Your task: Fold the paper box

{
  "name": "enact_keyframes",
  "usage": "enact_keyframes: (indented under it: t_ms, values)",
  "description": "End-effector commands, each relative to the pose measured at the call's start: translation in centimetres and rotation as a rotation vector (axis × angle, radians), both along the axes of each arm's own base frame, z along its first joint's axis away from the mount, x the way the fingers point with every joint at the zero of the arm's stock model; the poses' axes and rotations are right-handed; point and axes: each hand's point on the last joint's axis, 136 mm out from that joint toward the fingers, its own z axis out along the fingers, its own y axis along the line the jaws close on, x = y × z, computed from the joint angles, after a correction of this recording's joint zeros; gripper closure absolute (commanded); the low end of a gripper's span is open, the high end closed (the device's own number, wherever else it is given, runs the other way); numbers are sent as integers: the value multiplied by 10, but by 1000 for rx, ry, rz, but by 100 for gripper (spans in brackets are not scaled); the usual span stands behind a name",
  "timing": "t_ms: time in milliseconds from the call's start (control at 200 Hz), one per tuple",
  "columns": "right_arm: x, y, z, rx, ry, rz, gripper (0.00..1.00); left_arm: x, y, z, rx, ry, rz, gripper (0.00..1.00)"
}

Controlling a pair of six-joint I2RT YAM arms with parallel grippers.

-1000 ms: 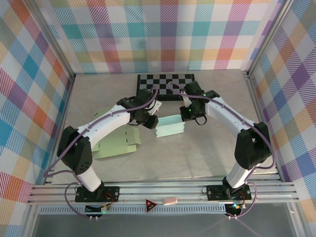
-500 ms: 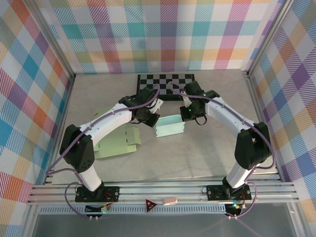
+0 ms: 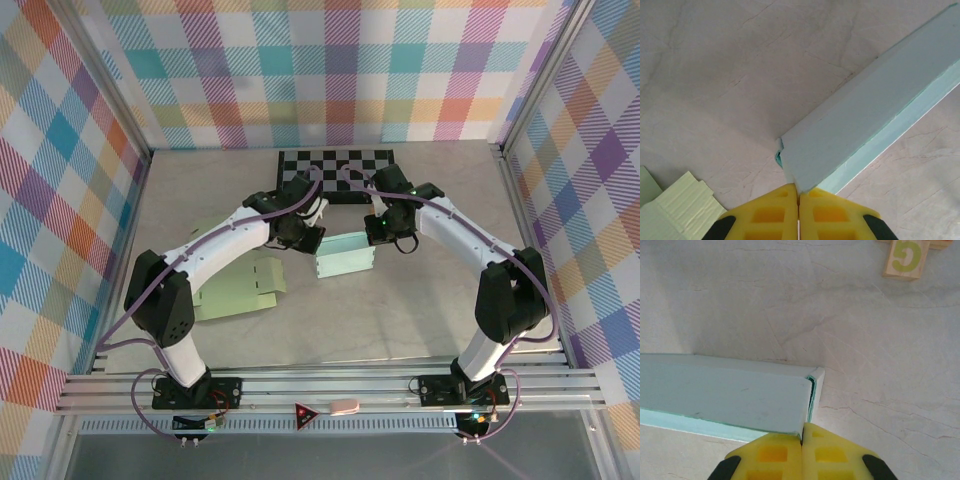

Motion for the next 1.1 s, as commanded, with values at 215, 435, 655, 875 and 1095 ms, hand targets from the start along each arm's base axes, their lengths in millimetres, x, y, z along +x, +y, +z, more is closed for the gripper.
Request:
enact_keyframes:
  t_ms: [215, 435, 655, 875, 1095]
  values:
    - [-18, 6, -7, -14, 71, -9, 100, -1, -19, 5, -58, 111, 144, 94]
    - [-19, 9, -6, -15, 69, -7, 100, 0, -17, 4, -64, 148, 243, 95]
    - [-19, 9, -6, -14, 71, -15, 100, 4, -22, 2, -102, 173, 319, 97]
    - [-20, 10, -7, -15, 70, -15, 100, 6, -25, 1, -127, 160, 331, 97]
    - [-19, 9, -7, -14, 69, -23, 100, 7, -28, 2, -168, 162, 361, 98]
